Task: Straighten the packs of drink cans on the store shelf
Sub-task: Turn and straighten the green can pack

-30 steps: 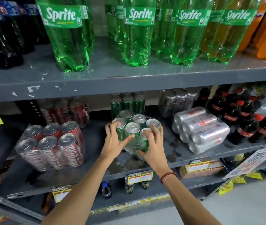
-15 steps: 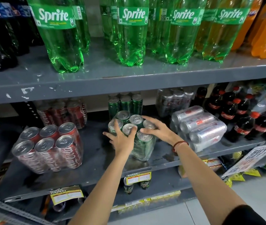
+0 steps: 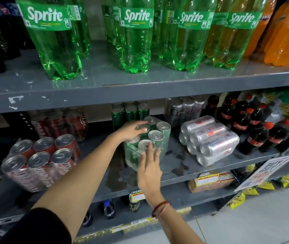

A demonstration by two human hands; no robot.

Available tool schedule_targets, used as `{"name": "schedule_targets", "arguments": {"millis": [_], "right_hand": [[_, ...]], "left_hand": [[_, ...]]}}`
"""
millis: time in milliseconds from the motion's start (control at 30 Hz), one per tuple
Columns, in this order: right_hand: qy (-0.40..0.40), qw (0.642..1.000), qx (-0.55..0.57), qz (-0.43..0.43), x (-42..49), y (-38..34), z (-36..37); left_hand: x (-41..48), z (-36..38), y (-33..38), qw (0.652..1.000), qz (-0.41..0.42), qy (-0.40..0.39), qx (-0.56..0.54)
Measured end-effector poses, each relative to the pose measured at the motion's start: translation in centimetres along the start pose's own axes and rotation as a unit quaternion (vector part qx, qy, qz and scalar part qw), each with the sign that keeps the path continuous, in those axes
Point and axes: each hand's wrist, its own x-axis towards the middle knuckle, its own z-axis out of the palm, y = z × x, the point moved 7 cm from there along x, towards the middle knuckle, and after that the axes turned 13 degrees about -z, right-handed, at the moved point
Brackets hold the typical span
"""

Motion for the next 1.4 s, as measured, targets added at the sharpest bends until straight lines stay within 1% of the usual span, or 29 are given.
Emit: {"name": "schedule_targets", "arguments": {"millis": [67, 167, 200, 267, 300, 333, 367, 433, 467, 533, 567, 600, 633, 700, 800, 867, 1000, 1100, 1200, 1333, 1400], "right_hand": [[-0.007, 0.999, 0.025, -0.02, -0.8, -0.4, 0.4], [0.018, 0.995, 0.074, -0.067, -1.0, 0.1, -1.7], [0.037, 0.992, 0.093, -0.078, -0.6, 0.5, -2.9], [0.079, 0.988, 0.099, -0.085, 1.1, 1.8, -5.6], [0.084, 0.988, 0.089, -0.092, 2.5, 2.3, -6.8], [0.067, 0.99, 0.076, -0.102, 4.2, 2.8, -7.7], [0.028, 0.992, 0.059, -0.111, 6.1, 3.1, -8.3], [-0.084, 0.988, 0.022, -0.124, 9.7, 3.6, -8.6], [-0.145, 0.981, 0.005, -0.131, 11.1, 3.9, -8.4], [-0.263, 0.954, -0.024, -0.142, 12.7, 4.6, -7.7], [-0.303, 0.942, -0.037, -0.141, 13.0, 5.0, -7.2], [-0.32, 0.936, -0.047, -0.135, 13.2, 5.4, -6.9], [-0.318, 0.937, -0.053, -0.13, 13.3, 5.6, -6.7], [-0.288, 0.948, -0.056, -0.126, 13.2, 5.9, -6.2], [-0.234, 0.964, -0.064, -0.111, 12.2, 6.0, -5.8], [-0.207, 0.968, -0.091, -0.108, 11.3, 5.7, -5.4], [-0.159, 0.962, -0.183, -0.121, 9.3, 4.5, -4.1], [-0.117, 0.967, -0.202, -0.103, 7.7, 4.1, -3.6], [-0.103, 0.969, -0.2, -0.097, 6.8, 3.7, -3.5], [-0.118, 0.969, -0.195, -0.1, 6.5, 3.3, -3.3], [-0.121, 0.969, -0.191, -0.1, 6.3, 3.2, -3.1]], "left_hand": [[-0.2, -0.2, 0.2, 1.0, 0.004, 0.021, 0.009], [-2.0, -0.1, -1.0, 0.997, -0.01, 0.022, -0.067], [-2.8, -0.2, -1.5, 0.996, -0.016, 0.041, -0.083], [-4.9, -0.5, -2.6, 0.987, -0.03, 0.12, -0.106], [-6.2, -0.4, -3.0, 0.978, -0.04, 0.159, -0.128], [-7.5, 0.0, -3.2, 0.969, -0.051, 0.187, -0.155], [-8.8, 0.6, -3.3, 0.96, -0.064, 0.203, -0.182], [-10.5, 2.7, -3.0, 0.952, -0.089, 0.201, -0.215], [-10.9, 3.8, -2.7, 0.953, -0.1, 0.189, -0.214], [-10.9, 5.5, -1.9, 0.959, -0.121, 0.17, -0.194], [-10.6, 5.9, -1.7, 0.959, -0.13, 0.17, -0.186], [-10.3, 6.0, -1.5, 0.957, -0.138, 0.177, -0.186], [-10.1, 5.8, -1.5, 0.953, -0.142, 0.188, -0.19], [-9.5, 5.3, -1.8, 0.95, -0.14, 0.206, -0.189], [-8.7, 3.8, -3.0, 0.957, -0.119, 0.2, -0.174], [-8.3, 2.3, -3.9, 0.965, -0.09, 0.181, -0.167], [-7.9, 0.3, -5.5, 0.983, -0.054, 0.127, -0.12], [-7.9, -0.4, -5.9, 0.99, -0.037, 0.088, -0.104], [-8.1, -0.6, -6.0, 0.992, -0.029, 0.075, -0.099], [-8.7, -0.4, -6.9, 0.989, -0.03, 0.097, -0.106], [-8.9, -0.4, -7.2, 0.99, -0.031, 0.091, -0.108]]}}
